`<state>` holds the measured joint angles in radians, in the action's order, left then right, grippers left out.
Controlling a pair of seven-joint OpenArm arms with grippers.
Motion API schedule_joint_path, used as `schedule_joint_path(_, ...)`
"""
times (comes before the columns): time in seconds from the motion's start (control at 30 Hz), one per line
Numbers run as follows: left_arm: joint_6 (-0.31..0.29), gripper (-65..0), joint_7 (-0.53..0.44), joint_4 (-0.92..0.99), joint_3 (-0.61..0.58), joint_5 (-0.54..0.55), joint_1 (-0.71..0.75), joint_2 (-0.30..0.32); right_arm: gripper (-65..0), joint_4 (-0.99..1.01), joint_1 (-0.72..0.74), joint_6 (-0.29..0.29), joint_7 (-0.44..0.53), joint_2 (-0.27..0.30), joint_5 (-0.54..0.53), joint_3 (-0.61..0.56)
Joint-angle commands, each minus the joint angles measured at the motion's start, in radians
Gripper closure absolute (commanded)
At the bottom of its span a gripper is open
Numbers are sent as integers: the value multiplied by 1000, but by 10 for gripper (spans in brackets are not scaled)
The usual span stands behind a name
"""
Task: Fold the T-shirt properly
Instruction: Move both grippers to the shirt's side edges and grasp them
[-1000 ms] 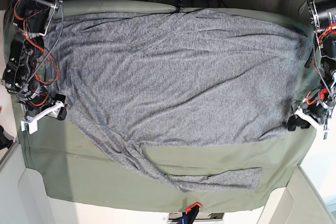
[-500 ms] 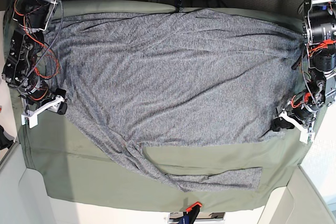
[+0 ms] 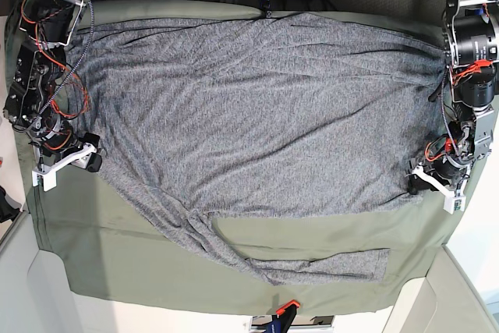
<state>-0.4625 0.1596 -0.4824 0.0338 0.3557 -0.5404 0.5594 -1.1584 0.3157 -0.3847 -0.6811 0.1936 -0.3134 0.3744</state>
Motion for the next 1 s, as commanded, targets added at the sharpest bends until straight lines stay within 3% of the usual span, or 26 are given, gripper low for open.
schedule_joint_path(0.0,2,-399,5,-12,3,6,-25,9,-326,-16,24,-5,18,11,-13,2)
schedule_joint_path(0.27,-72,-398,55,-12,3,13,-16,-14,-326,-16,24,-24,5,10,-47,2)
schedule_joint_path(0.43,-182,-396,69,-12,3,53,-16,-22,-326,-16,24,-39,-4,5,-64,2)
schedule_joint_path(0.57,-186,-392,82,-12,3,52,-16,-24,-325,-16,24,-39,-4,5,-64,2)
schedule_joint_path(0.63,-186,-338,92,-12,3,52,-16,-24,-325,-16,24,-39,-4,5,-60,2)
schedule_joint_path(0.73,-186,-202,95,-12,3,52,-16,-24,-321,-16,24,-39,8,5,-60,2)
schedule_joint_path(0.8,-185,-143,94,-12,3,52,-16,-23,-234,-16,24,-39,19,5,-59,2)
schedule_joint_path(0.9,-222,-28,77,-14,3,51,-16,-13,-45,-16,25,-40,49,6,-38,2)
schedule_joint_path(0.93,-236,0,62,-14,3,51,-16,-6,0,-16,25,-44,66,6,-29,2)
schedule_joint_path(0.97,-236,0,41,-14,3,51,-16,2,0,-16,25,-56,81,6,-22,2)
